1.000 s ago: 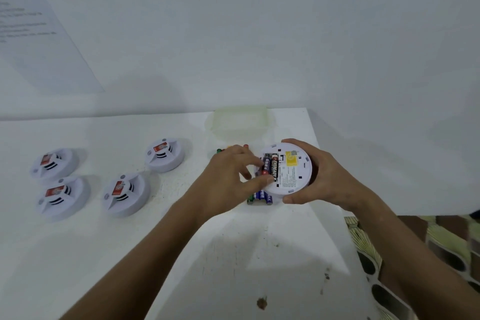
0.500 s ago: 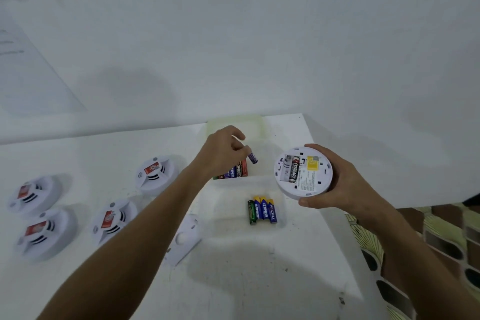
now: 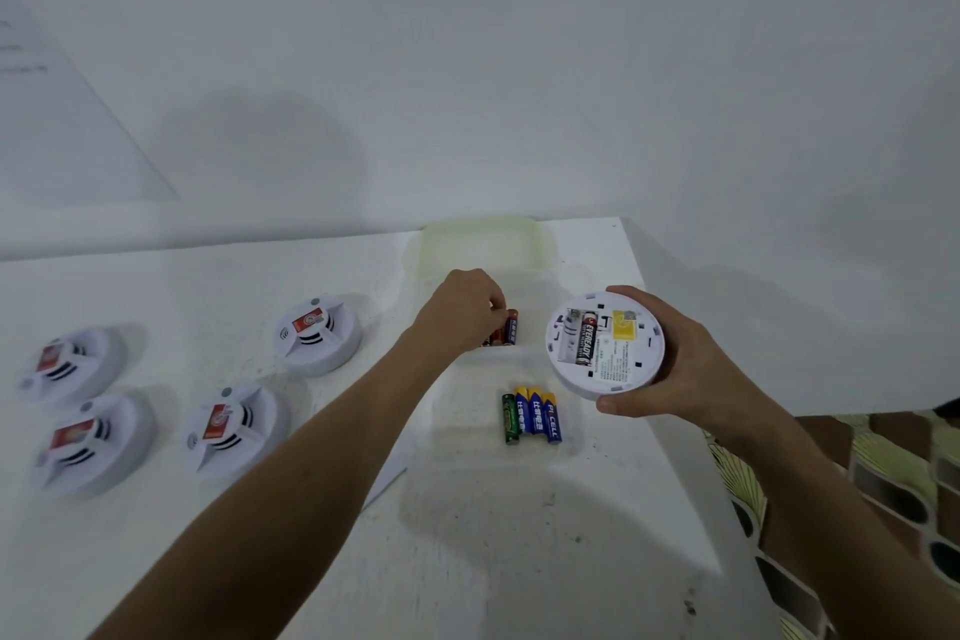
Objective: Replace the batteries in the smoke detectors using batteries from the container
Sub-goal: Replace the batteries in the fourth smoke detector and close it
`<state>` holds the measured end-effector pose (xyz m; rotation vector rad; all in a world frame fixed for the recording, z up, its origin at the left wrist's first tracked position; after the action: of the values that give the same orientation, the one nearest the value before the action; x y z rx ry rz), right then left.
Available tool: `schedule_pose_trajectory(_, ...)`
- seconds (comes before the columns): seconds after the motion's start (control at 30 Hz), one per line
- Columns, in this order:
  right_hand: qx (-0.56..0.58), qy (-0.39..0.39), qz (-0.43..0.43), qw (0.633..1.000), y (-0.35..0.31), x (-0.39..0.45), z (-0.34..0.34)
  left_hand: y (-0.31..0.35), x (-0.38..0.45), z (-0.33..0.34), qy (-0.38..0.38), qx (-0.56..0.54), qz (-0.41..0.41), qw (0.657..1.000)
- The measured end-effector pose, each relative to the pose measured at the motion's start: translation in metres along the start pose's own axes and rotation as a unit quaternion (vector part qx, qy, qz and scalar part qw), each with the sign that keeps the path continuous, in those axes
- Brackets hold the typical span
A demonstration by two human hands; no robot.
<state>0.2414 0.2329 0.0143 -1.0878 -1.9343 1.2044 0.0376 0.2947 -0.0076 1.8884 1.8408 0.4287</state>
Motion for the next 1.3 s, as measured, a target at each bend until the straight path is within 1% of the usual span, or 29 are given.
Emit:
schedule_pose_trajectory(0.13,0.007,-0.007,-0.006,1.000,-0.004,0.003,0.003,0.003,-0.009,-0.014,0.029,-0.038,-0.002,0.999)
schedule_pose_trajectory(0.2,0.011,-0.005,-0.010,1.000,-0.008,0.003,0.003,0.014,-0.021,-0.026,0.050,-0.084,0.009,0.995)
schedule_pose_trajectory(0.27,0.014,-0.004,-0.016,1.000,-0.013,0.002,0.003,0.031,-0.040,-0.041,0.073,-0.153,0.037,0.985)
schedule_pose_trajectory(0.3,0.017,-0.004,-0.018,1.000,-0.017,0.002,0.003,0.040,-0.050,-0.047,0.073,-0.190,0.052,0.978)
schedule_pose_trajectory(0.37,0.019,-0.011,-0.027,0.999,-0.024,0.000,0.005,0.062,-0.070,-0.049,0.036,-0.234,0.088,0.968)
schedule_pose_trajectory(0.43,0.021,-0.023,-0.036,0.999,-0.030,-0.002,0.009,0.079,-0.085,-0.044,-0.015,-0.227,0.115,0.967)
schedule_pose_trajectory(0.47,0.024,-0.029,-0.041,0.998,-0.034,-0.003,0.011,0.084,-0.090,-0.042,-0.030,-0.216,0.123,0.968)
schedule_pose_trajectory(0.53,0.025,-0.037,-0.051,0.998,-0.041,-0.006,0.015,0.089,-0.098,-0.043,-0.034,-0.209,0.123,0.970)
schedule_pose_trajectory(0.77,0.014,-0.045,-0.057,0.997,-0.047,-0.011,0.020,0.091,-0.116,-0.047,0.000,-0.214,0.112,0.970)
schedule_pose_trajectory(0.97,0.004,-0.058,-0.076,0.995,-0.055,-0.011,0.027,0.088,-0.121,-0.046,0.018,-0.184,0.105,0.977)
schedule_pose_trajectory(1.07,0.004,-0.062,-0.088,0.994,-0.062,-0.006,0.030,0.087,-0.119,-0.052,0.034,-0.171,0.115,0.978)
schedule_pose_trajectory(1.17,0.001,-0.055,-0.091,0.994,-0.064,0.000,0.030,0.086,-0.116,-0.057,0.051,-0.182,0.127,0.974)
schedule_pose_trajectory(1.3,0.003,-0.045,-0.080,0.996,-0.056,0.003,0.029,0.086,-0.114,-0.061,0.099,-0.195,0.143,0.965)
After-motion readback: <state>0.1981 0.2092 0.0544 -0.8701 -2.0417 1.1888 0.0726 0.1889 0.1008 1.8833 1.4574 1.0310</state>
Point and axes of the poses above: each hand's wrist, its own x-axis towards the middle knuckle, its own z-axis out of the palm, y = z × x, the point moved 10 cm from there along x, towards the middle knuckle, and after that the axes turned 9 degrees about -x, right-handed, at the moved point
